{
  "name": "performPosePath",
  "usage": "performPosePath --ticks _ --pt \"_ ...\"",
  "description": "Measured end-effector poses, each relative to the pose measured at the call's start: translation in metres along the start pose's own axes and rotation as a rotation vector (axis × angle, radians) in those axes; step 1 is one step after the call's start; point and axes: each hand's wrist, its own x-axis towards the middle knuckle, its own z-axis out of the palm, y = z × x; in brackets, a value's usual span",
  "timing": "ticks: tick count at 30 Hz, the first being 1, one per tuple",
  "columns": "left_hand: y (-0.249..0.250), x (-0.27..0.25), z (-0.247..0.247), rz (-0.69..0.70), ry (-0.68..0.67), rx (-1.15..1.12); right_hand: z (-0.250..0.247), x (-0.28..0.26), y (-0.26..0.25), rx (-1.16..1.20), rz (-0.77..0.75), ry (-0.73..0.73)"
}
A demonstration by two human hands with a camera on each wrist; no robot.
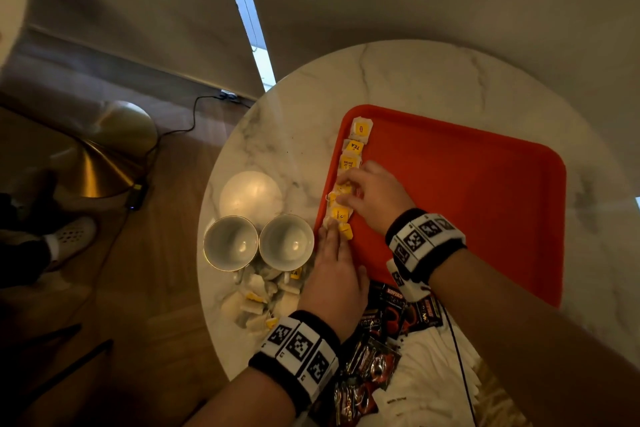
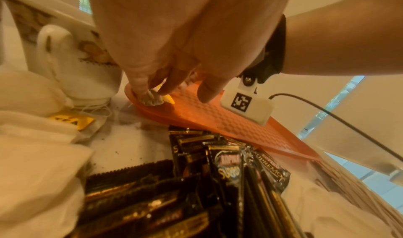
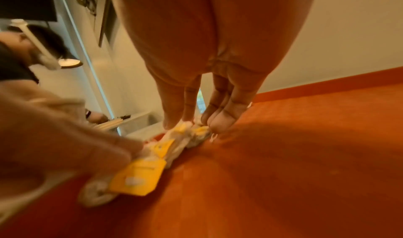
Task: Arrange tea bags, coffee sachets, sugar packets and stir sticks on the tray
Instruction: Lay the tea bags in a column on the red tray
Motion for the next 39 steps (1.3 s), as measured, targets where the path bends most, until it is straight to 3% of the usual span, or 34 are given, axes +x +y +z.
performPosePath --ticks 3,9,19,24,28,34,39 --pt "-0.002 -0.002 0.004 0.055 -0.018 0.074 0.012 0.002 0.001 -0.054 -0.003 -0.045" --pt "-0.003 -0.002 -0.001 0.043 -0.140 0.213 0.003 0.016 -0.001 -0.018 0.032 0.025" --pt "-0.007 0.005 -0.004 0.081 0.001 0.137 0.019 -0.023 0.006 0.081 0.081 0.018" --pt "-0.006 0.009 -0.002 0.123 -0.007 0.157 0.023 -0.015 0.000 0.143 0.085 0.081" --pt "-0.006 0.010 -0.002 0.143 0.035 0.142 0.023 -0.021 0.001 0.250 0.149 0.130" --pt "0.000 0.007 -0.008 0.180 0.107 0.251 0.026 -0.038 0.002 0.285 0.264 0.091" --pt "-0.011 -0.001 0.008 0.126 0.037 0.224 0.036 -0.046 -0.002 0.198 0.293 0.029"
